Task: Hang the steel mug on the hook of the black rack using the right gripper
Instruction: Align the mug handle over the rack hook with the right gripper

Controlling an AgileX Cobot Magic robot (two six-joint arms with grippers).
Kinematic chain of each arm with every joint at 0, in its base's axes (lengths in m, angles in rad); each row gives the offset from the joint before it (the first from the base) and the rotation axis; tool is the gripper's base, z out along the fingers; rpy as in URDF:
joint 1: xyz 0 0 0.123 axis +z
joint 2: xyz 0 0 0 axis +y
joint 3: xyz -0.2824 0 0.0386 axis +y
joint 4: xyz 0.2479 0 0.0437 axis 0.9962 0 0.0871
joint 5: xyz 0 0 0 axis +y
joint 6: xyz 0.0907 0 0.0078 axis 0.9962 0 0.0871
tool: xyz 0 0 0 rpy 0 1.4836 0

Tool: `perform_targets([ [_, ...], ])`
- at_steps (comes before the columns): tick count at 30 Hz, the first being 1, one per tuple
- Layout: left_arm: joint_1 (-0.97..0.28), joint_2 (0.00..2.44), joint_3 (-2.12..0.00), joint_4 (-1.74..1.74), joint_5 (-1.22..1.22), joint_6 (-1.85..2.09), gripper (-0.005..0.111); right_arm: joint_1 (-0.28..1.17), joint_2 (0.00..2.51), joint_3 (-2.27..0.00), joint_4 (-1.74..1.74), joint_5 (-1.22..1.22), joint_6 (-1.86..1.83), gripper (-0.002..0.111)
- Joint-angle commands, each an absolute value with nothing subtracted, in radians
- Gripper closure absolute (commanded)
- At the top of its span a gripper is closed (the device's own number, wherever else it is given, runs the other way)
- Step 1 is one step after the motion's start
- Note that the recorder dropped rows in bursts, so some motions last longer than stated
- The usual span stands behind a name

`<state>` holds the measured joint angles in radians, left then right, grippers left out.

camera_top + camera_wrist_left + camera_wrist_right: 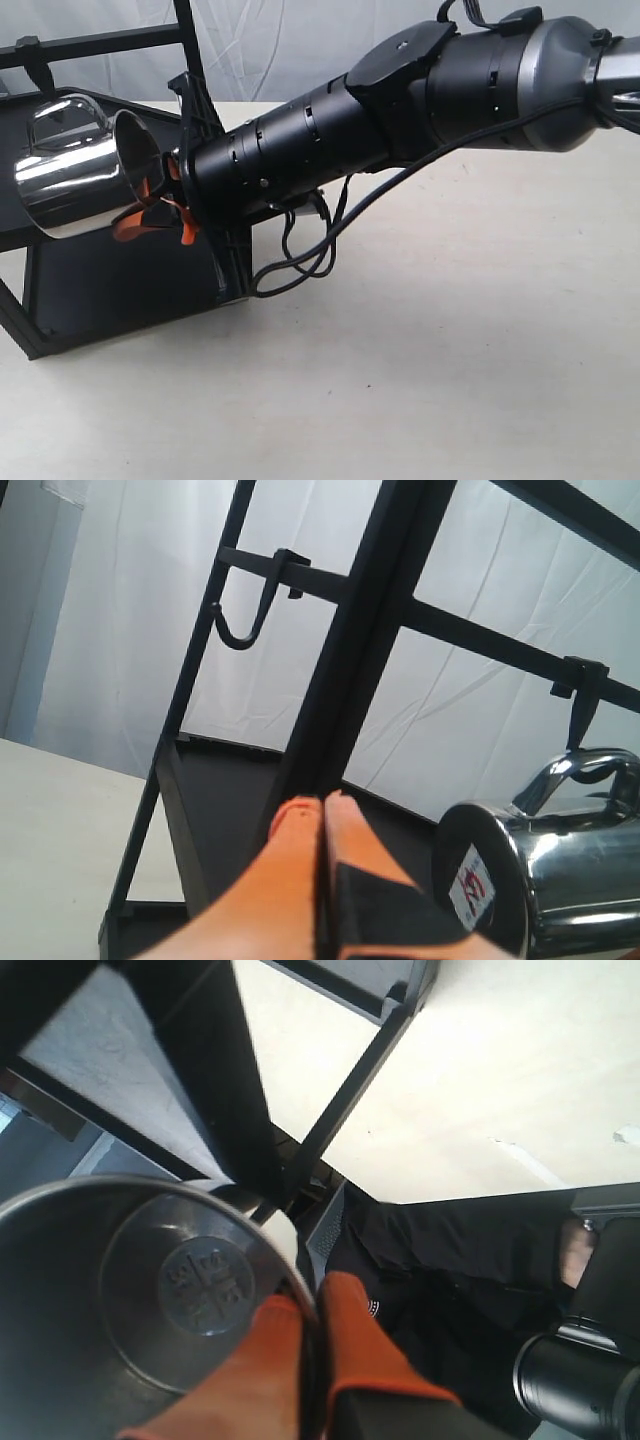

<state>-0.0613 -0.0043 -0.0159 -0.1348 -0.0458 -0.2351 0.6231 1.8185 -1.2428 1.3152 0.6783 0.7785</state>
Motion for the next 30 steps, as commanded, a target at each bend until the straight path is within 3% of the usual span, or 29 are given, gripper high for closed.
perform_targets([
  [1, -0.063, 0.000, -0.018, -0.134, -0.050, -0.235, 0.107, 0.619, 1.842, -1.220, 1.170, 0.666, 0.750, 0.109],
  [30, -0.063, 0.000, -0.018, -0.134, -0.050, -0.235, 0.107, 0.617, 1.842, -1.220, 1.129, 0.693, 0.893, 0.109],
])
